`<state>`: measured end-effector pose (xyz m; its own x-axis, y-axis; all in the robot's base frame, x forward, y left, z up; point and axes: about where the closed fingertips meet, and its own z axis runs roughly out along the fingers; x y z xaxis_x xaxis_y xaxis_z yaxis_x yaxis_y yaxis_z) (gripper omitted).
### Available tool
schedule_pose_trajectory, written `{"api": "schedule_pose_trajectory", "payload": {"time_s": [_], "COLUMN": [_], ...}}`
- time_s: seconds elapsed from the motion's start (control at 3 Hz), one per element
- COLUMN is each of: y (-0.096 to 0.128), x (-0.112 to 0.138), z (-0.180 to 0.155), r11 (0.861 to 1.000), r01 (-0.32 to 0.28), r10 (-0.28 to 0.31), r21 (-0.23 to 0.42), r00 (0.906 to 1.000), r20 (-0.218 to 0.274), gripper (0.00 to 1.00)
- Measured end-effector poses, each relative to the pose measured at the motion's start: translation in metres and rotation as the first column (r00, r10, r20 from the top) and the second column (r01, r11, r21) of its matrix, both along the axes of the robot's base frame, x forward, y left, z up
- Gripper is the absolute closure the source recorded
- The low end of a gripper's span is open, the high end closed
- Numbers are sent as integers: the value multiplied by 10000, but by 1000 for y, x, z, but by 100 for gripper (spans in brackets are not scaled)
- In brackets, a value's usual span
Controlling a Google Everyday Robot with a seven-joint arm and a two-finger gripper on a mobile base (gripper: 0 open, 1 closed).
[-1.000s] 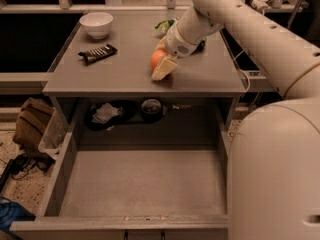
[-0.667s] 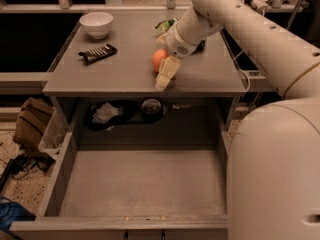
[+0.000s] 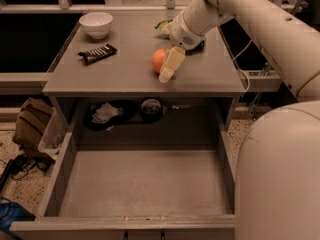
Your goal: Pick orange from top drawer and place on counter
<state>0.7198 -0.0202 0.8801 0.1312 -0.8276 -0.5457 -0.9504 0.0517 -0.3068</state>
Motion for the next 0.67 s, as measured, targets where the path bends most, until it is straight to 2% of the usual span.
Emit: {"api": "schedule_pose_trajectory", "payload": {"time_s": [0.33,0.67], "y": [-9,-59], "x": [-3,-26], "z": [20,86], "r11": [9999,9910], "r01": [143,1220], "r10": [-143,-1165], "r21": [22,-551], "r00": [9997,9887], "r20": [222,946], "gripper": [0,0]}}
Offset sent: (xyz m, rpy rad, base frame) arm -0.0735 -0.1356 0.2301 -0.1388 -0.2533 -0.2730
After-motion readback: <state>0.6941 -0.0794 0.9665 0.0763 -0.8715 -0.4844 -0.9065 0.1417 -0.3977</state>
